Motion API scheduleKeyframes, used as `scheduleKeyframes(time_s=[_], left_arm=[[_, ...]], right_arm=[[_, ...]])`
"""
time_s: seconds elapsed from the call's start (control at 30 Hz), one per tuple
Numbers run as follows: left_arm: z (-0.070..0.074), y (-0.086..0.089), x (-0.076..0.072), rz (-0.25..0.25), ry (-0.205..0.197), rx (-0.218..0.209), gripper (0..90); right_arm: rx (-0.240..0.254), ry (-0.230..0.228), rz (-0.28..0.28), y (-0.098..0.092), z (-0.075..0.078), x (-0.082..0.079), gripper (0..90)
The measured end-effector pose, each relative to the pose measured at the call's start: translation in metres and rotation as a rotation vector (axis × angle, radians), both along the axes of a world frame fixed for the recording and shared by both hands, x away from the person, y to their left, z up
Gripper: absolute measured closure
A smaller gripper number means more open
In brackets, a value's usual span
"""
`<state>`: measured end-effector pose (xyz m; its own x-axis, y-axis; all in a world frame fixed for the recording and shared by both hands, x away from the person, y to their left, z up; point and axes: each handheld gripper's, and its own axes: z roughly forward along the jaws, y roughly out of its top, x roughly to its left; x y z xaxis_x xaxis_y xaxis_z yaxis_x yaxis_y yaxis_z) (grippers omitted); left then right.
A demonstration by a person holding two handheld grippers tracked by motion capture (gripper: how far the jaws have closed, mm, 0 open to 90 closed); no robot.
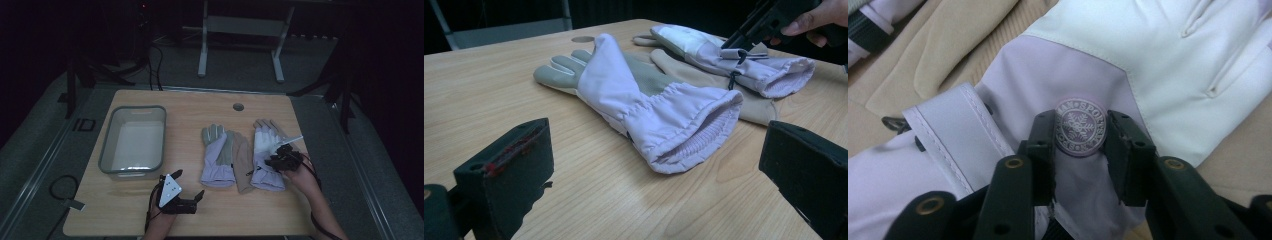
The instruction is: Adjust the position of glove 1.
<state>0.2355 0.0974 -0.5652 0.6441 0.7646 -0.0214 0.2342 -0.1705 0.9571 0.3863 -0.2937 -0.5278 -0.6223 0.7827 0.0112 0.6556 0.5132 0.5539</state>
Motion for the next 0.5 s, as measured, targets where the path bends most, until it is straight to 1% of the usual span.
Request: scheduleKeyframes(time_s=[0.07,0.1,0.13,0.17,0.27,0.3,0.33,0.37,0.4,0.43,0.47,0.5], left_arm=[[0.000,0.000,0.000,0.000,0.000,0.000,1.1],[0.000,0.000,0.000,0.000,0.002,0.002,1.1],[0.000,0.000,0.000,0.001,0.002,0.003,1.1],[0.000,0.000,0.000,0.001,0.002,0.004,1.1],[0.000,0.000,0.000,0.002,0.001,0.005,1.1],[0.000,0.000,0.000,0.002,0.000,0.003,1.1],[0.000,0.000,0.000,0.002,0.001,0.004,1.1],[0.000,0.000,0.000,0.002,0.000,0.004,1.1],[0.000,0.000,0.000,0.001,0.001,0.004,1.1],[0.000,0.000,0.000,0.001,0.001,0.007,1.1],[0.000,0.000,0.000,0.001,0.000,0.007,1.1],[0.000,0.000,0.000,0.001,0.000,0.007,1.1]], right_arm=[[0.003,-0.006,-0.008,0.000,0.000,-0.001,68.0],[-0.002,-0.028,-0.018,0.002,0.000,-0.006,76.5],[-0.007,-0.032,-0.023,0.003,0.001,-0.008,78.3],[-0.012,-0.040,-0.025,0.003,0.003,-0.009,79.4],[-0.006,-0.041,-0.031,0.003,0.007,-0.010,80.0],[0.017,-0.042,-0.037,0.000,0.013,-0.011,80.8],[0.029,-0.040,-0.044,-0.001,0.016,-0.012,81.0],[0.036,-0.039,-0.034,-0.002,0.020,-0.012,81.0],[0.040,-0.050,-0.041,-0.003,0.024,-0.014,81.2],[0.039,-0.052,-0.037,-0.004,0.029,-0.014,81.2],[0.054,-0.058,-0.036,-0.005,0.034,-0.015,81.3],[0.058,-0.065,-0.039,-0.006,0.041,-0.017,81.3]])
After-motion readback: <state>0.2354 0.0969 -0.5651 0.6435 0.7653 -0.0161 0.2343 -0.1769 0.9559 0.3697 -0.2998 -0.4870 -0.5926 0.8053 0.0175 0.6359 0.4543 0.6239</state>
